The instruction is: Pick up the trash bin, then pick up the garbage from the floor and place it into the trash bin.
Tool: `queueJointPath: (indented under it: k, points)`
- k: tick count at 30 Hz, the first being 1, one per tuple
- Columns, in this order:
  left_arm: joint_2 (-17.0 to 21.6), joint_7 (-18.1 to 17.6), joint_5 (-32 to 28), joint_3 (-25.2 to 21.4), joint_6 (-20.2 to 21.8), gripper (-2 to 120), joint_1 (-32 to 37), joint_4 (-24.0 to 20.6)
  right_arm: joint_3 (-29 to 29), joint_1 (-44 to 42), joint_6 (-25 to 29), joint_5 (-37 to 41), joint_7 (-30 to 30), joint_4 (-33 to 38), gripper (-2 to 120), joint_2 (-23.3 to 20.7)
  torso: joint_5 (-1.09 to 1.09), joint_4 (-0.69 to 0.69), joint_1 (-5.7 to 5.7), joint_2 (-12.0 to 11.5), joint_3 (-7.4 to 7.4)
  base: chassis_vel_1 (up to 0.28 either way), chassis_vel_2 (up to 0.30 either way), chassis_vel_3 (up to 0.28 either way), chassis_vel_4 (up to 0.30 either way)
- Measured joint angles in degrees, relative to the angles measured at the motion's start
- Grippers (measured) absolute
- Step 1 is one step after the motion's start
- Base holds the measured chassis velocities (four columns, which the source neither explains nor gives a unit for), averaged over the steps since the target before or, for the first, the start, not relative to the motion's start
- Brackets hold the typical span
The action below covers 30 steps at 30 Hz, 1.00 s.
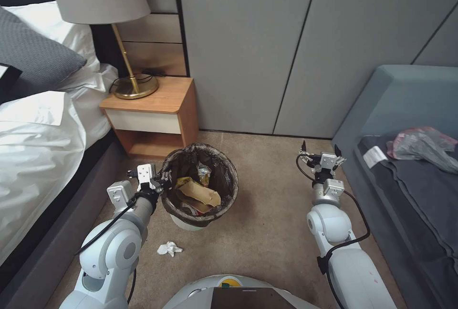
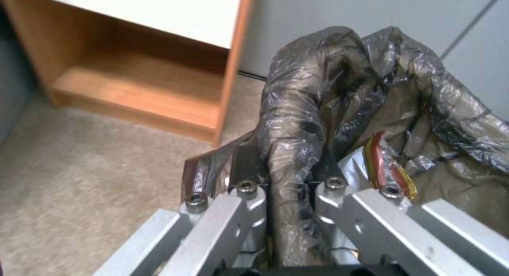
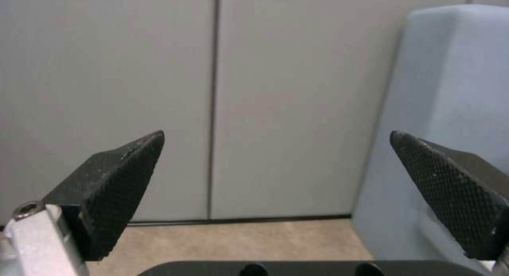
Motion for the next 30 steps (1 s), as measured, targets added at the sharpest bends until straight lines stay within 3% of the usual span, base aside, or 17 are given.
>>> queueJointPath:
  k: [30]
  points:
    - [0.3,-0.09,0.05,0.38,0.0,5,0.27,-0.09,-1.58,0.26,-1.38,0.48,0.7,0.32,100,-0.3,0.0,0.0,0.0,0.0,0.0,0.093,0.094,0.098,0.099]
